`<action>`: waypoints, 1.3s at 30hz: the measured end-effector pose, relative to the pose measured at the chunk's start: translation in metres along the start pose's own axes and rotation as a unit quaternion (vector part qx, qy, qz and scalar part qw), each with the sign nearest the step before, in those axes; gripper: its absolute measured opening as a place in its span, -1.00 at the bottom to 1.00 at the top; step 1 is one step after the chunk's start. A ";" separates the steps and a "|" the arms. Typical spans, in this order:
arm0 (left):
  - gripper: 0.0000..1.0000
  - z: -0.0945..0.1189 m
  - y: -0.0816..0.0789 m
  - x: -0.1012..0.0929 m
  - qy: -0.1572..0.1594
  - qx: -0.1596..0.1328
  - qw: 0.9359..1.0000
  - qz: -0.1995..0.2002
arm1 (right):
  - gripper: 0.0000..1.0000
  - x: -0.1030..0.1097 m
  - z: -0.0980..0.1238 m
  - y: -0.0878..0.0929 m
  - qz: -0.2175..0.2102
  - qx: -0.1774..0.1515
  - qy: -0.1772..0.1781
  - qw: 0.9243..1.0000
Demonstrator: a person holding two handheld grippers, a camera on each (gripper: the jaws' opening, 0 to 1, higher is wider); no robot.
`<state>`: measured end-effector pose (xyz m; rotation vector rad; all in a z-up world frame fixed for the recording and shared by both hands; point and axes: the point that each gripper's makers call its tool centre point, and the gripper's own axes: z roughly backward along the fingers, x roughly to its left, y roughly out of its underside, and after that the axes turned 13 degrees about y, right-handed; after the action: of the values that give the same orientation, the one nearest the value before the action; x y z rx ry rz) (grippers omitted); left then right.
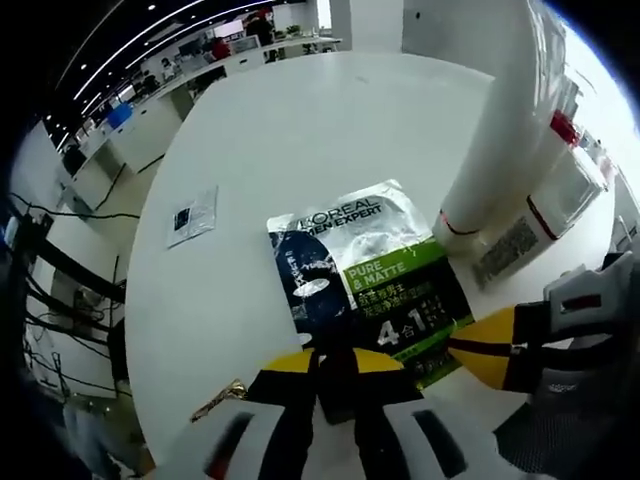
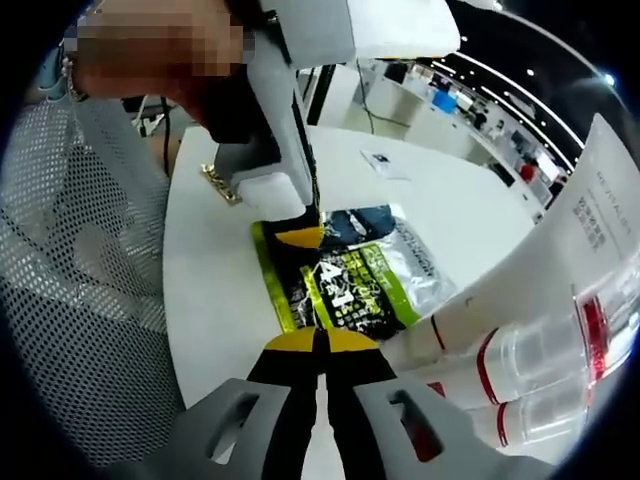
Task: Arrange the skincare products in the storage area until every visible bottle or jar stands upright without overlapping.
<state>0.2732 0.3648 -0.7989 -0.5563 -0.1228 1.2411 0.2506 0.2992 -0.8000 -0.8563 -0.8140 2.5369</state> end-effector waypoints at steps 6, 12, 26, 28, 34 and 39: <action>-0.63 0.012 -0.018 0.007 -0.014 -0.049 0.999 0.002 | -0.89 -0.002 0.002 0.000 -0.023 0.006 -0.003 1.000; -0.61 0.039 -0.039 0.027 -0.028 -0.132 0.989 0.057 | -0.78 -0.007 0.013 -0.027 -0.096 -0.038 -0.013 0.995; 0.00 0.051 0.023 0.080 -0.039 -0.054 0.967 0.245 | -0.80 0.001 0.021 -0.044 -0.064 -0.082 -0.026 0.994; 0.15 0.046 0.037 0.080 -0.055 -0.012 0.971 0.234 | -0.81 0.003 0.020 -0.040 -0.059 -0.077 -0.031 0.995; 0.21 0.037 0.050 0.075 -0.053 0.029 0.967 0.246 | -0.82 0.000 0.020 -0.037 -0.052 -0.072 -0.026 0.996; 0.17 0.040 0.062 0.080 -0.078 0.052 0.966 0.241 | -0.82 0.000 0.020 -0.036 -0.049 -0.070 -0.026 0.996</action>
<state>0.2317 0.4648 -0.8092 -0.4063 -0.0549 1.7563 0.2426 0.3188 -0.7652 -0.7738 -1.0337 2.4485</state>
